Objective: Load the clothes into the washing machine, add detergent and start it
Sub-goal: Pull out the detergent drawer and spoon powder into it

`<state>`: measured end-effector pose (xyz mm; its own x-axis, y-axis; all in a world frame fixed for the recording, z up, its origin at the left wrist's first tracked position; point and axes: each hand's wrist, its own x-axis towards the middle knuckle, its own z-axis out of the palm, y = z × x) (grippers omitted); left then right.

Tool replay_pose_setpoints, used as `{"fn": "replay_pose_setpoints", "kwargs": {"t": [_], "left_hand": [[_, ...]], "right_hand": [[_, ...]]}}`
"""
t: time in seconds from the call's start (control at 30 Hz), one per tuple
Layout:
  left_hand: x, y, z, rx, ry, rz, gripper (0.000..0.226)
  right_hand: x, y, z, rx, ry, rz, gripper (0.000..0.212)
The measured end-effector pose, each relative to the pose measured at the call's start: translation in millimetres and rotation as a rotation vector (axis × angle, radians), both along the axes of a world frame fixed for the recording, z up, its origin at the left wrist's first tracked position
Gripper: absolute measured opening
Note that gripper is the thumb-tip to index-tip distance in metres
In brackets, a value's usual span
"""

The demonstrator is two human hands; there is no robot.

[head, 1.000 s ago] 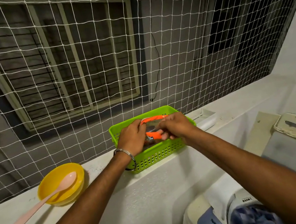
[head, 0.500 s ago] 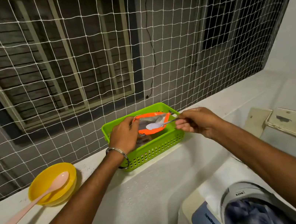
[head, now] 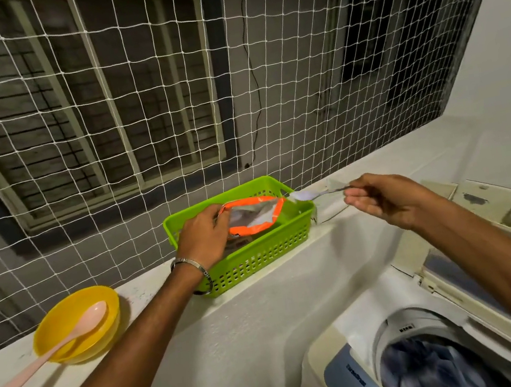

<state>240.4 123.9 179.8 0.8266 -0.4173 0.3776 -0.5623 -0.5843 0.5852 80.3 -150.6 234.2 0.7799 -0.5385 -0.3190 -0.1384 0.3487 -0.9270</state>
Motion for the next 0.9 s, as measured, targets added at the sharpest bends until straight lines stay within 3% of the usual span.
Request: {"fn": "replay_pose_setpoints", "kwargs": {"t": [0.13,0.3,0.67,0.9], "left_hand": [[-2,1,1,-0.021,-0.009,-0.006,0.041],[-2,0,1,-0.014,-0.011,0.009,0.029],[-2,0,0,-0.037,-0.002,0.016,0.027],[-4,1,1,-0.080,0.018,0.007,0.027]], "right_hand": [[-5,-21,-4,-0.026,-0.004,-0.111,0.012],[7,-35,-24,-0.064,0.038,-0.199,0.010],[28,-57,-48,-0.092,0.060,-0.306,0.009],[39,-81,-56,-0.244,0.094,-0.390,0.011]]}}
